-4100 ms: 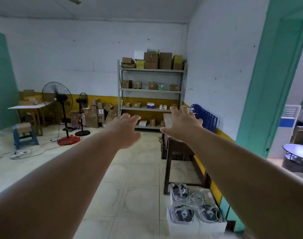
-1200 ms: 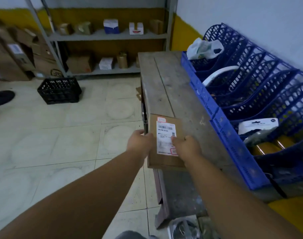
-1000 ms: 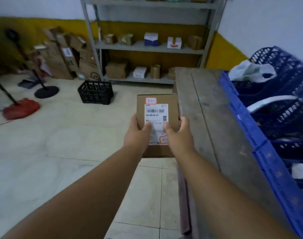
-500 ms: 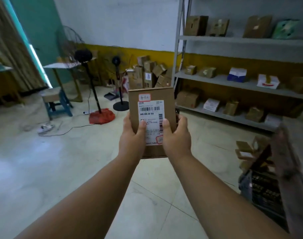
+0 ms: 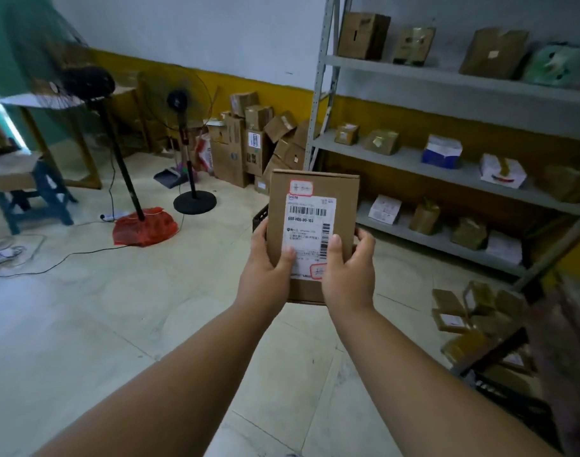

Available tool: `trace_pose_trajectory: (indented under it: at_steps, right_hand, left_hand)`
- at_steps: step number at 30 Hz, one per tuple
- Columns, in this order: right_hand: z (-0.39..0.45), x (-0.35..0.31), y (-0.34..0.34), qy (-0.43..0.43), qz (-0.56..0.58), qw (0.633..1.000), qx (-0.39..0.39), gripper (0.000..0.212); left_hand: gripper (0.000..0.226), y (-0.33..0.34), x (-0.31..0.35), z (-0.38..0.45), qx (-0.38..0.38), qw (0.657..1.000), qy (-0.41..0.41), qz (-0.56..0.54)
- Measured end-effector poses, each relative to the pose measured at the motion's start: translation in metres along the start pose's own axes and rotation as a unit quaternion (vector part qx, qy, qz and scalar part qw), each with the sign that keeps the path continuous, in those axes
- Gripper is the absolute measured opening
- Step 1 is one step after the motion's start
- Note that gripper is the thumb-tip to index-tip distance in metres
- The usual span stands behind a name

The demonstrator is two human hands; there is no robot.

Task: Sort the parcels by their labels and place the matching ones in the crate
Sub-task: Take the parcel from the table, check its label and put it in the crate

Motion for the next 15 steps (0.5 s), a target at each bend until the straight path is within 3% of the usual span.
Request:
trace_pose_trajectory:
  at_steps: [7, 11, 15]
  right_hand:
    - [0.150, -0.015, 0.123, -0.036, 0.042, 0.995, -0.081, 0.042]
    - [0.209, -0.015, 0.211, -0.045, 0.065, 0.989, -0.127, 0.049]
    - [0.274, -0.003, 0.298, -0.033, 0.060, 0.986, -0.151, 0.044]
  left_hand:
    - [0.068, -0.046, -0.002, 0.159, 0.058, 0.998, -0.030, 0.024]
    - [0.068, -0.088, -0.035, 0.237, 0.103, 0.993, -0.049, 0.027]
    - [0.066, -0.124, -0.071, 0.330, 0.101, 0.992, -0.065, 0.040]
Point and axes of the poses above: each hand's wrist, its own z-axis towards the middle knuckle, its own y-axis out of the palm, x = y × z, the point moved 10 cm from there along z, towards the middle knuckle, and after that the axes turned 6 degrees about -x, right-handed, at the moved point
